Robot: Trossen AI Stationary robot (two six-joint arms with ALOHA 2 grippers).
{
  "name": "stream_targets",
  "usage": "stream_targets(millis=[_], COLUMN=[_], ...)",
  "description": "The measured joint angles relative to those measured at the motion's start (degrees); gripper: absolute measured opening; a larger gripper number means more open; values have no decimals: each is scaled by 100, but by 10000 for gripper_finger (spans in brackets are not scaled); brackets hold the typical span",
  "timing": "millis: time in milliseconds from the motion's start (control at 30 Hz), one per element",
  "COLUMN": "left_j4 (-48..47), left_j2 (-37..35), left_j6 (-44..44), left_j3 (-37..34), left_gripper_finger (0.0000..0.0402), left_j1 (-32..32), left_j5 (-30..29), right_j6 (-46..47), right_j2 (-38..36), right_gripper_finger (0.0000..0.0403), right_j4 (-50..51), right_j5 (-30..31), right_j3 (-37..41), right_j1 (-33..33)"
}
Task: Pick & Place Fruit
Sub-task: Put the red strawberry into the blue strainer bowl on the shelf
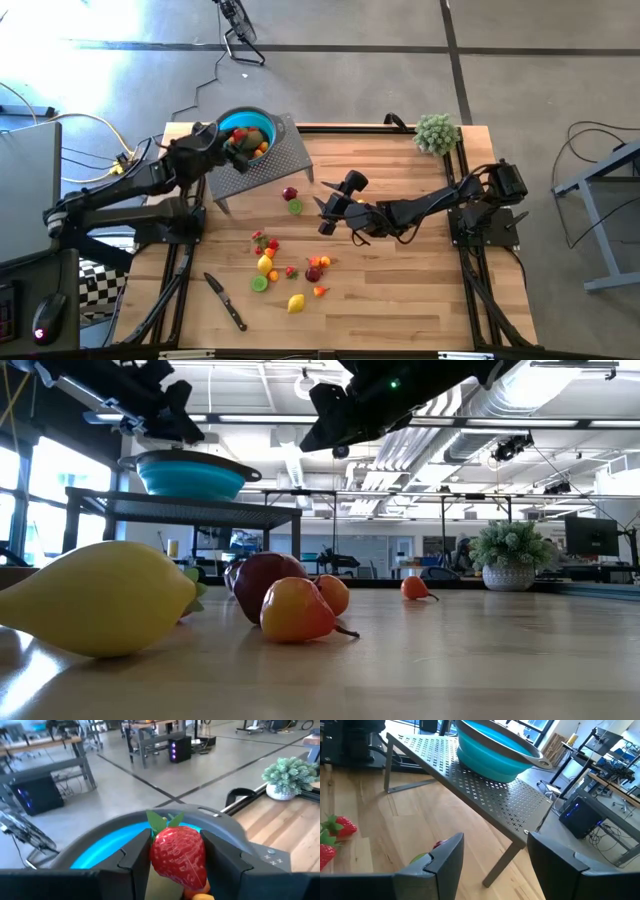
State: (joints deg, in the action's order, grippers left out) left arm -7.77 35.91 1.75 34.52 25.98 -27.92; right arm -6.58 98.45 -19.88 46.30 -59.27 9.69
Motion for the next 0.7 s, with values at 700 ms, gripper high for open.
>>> stream_targets(millis=[700], left_j4=[37], left_j2=[504], left_j6=[327], left_j3=[-2], left_gripper_finger=[188], left_j1=[965], left_j5=[802], right_j6=[98], right_j2=[0], right_gripper_finger=[210], right_j4=[-2], right_j5=[-4], right_j3=[0], right_j1=[-52])
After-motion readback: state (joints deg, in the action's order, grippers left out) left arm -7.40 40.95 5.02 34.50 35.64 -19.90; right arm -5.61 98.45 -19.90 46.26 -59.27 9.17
